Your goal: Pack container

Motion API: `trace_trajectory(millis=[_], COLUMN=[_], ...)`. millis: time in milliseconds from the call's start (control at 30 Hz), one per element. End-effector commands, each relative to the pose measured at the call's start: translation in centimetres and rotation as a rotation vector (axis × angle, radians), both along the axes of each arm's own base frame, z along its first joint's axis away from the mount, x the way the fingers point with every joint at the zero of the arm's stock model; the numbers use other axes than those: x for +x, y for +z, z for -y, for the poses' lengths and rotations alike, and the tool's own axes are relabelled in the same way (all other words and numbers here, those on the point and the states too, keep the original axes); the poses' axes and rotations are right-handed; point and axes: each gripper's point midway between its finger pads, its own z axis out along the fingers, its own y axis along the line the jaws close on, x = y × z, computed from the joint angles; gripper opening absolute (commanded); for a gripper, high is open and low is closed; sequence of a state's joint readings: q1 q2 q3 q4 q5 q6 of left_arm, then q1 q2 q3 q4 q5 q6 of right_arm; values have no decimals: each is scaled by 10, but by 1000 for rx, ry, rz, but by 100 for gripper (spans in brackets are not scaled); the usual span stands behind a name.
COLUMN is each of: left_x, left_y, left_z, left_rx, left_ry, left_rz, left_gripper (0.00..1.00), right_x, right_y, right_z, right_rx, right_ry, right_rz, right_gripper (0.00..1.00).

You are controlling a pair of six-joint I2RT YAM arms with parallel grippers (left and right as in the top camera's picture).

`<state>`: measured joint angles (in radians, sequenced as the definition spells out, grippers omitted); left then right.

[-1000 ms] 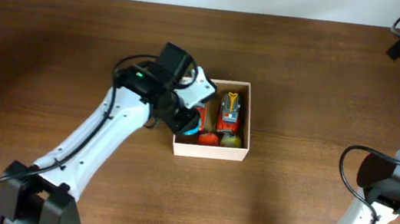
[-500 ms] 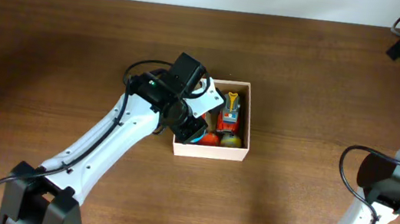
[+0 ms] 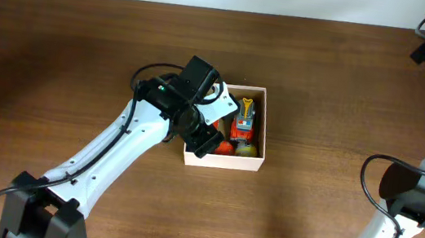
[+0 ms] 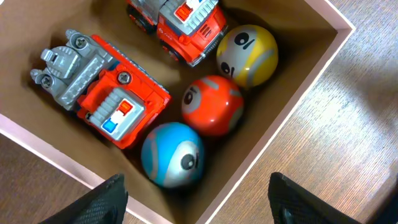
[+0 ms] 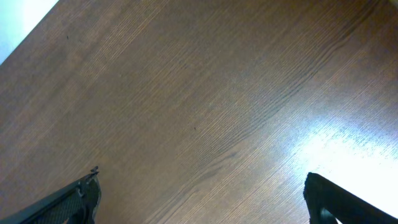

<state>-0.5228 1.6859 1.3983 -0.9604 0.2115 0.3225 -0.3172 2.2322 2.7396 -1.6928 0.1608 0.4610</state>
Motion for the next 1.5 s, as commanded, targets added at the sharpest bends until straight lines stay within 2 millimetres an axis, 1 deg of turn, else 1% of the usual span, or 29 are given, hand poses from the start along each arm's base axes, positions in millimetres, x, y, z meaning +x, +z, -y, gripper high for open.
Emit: trace_trajectory(millis=[0, 133, 267, 300, 333, 433, 467, 533, 567, 633, 700, 800, 900, 1033, 1167, 1200, 1267, 1467], left_x=[-1, 0, 9, 14, 19, 41, 48, 64, 70, 83, 95, 107, 112, 114, 115, 114, 114, 114], left_y=[2, 3, 9, 14, 19, 43, 51, 70, 77, 92, 103, 105, 103, 103, 103, 103, 103, 103], left_z=[-2, -1, 2, 1, -1, -14, -20, -38, -46, -68, -97, -139, -174, -209, -241, -248, -254, -255], left_rx=[-3, -7, -27, -36, -47, -85, -98, -123, -129, -147, -162, -155, -139, -123, -64, -46, -39, -39], left_ry=[-6, -6, 10, 39, 72, 176, 204, 269, 293, 367, 492, 639, 757, 847, 937, 956, 970, 971], left_rz=[9, 16, 45, 52, 58, 97, 114, 156, 174, 207, 229, 242, 241, 251, 279, 286, 289, 289], left_gripper=[74, 80, 87, 87, 93, 95, 97, 100, 100, 99, 99, 99, 99, 99, 99, 99, 99, 99], right_x=[-4, -4, -4, -4, -4, -4, -4, -4, -4, -4, -4, -4, -4, -4, -4, -4, -4, -4], right_y=[9, 9, 9, 9, 9, 9, 9, 9, 9, 9, 9, 9, 9, 9, 9, 9, 9, 9], right_z=[0, 0, 0, 0, 0, 0, 0, 0, 0, 0, 0, 0, 0, 0, 0, 0, 0, 0], right_rx=[-18, -18, -18, -18, -18, -18, -18, -18, -18, -18, -18, -18, -18, -18, -18, -18, -18, -18], right_ry=[-8, -8, -8, -8, -8, -8, -8, -8, -8, -8, -7, -8, -8, -7, -8, -8, -8, -8], right_rz=[14, 14, 14, 14, 14, 14, 14, 14, 14, 14, 14, 14, 14, 14, 14, 14, 14, 14], right_gripper=[99, 99, 99, 99, 99, 99, 99, 99, 99, 99, 99, 99, 99, 99, 99, 99, 99, 99])
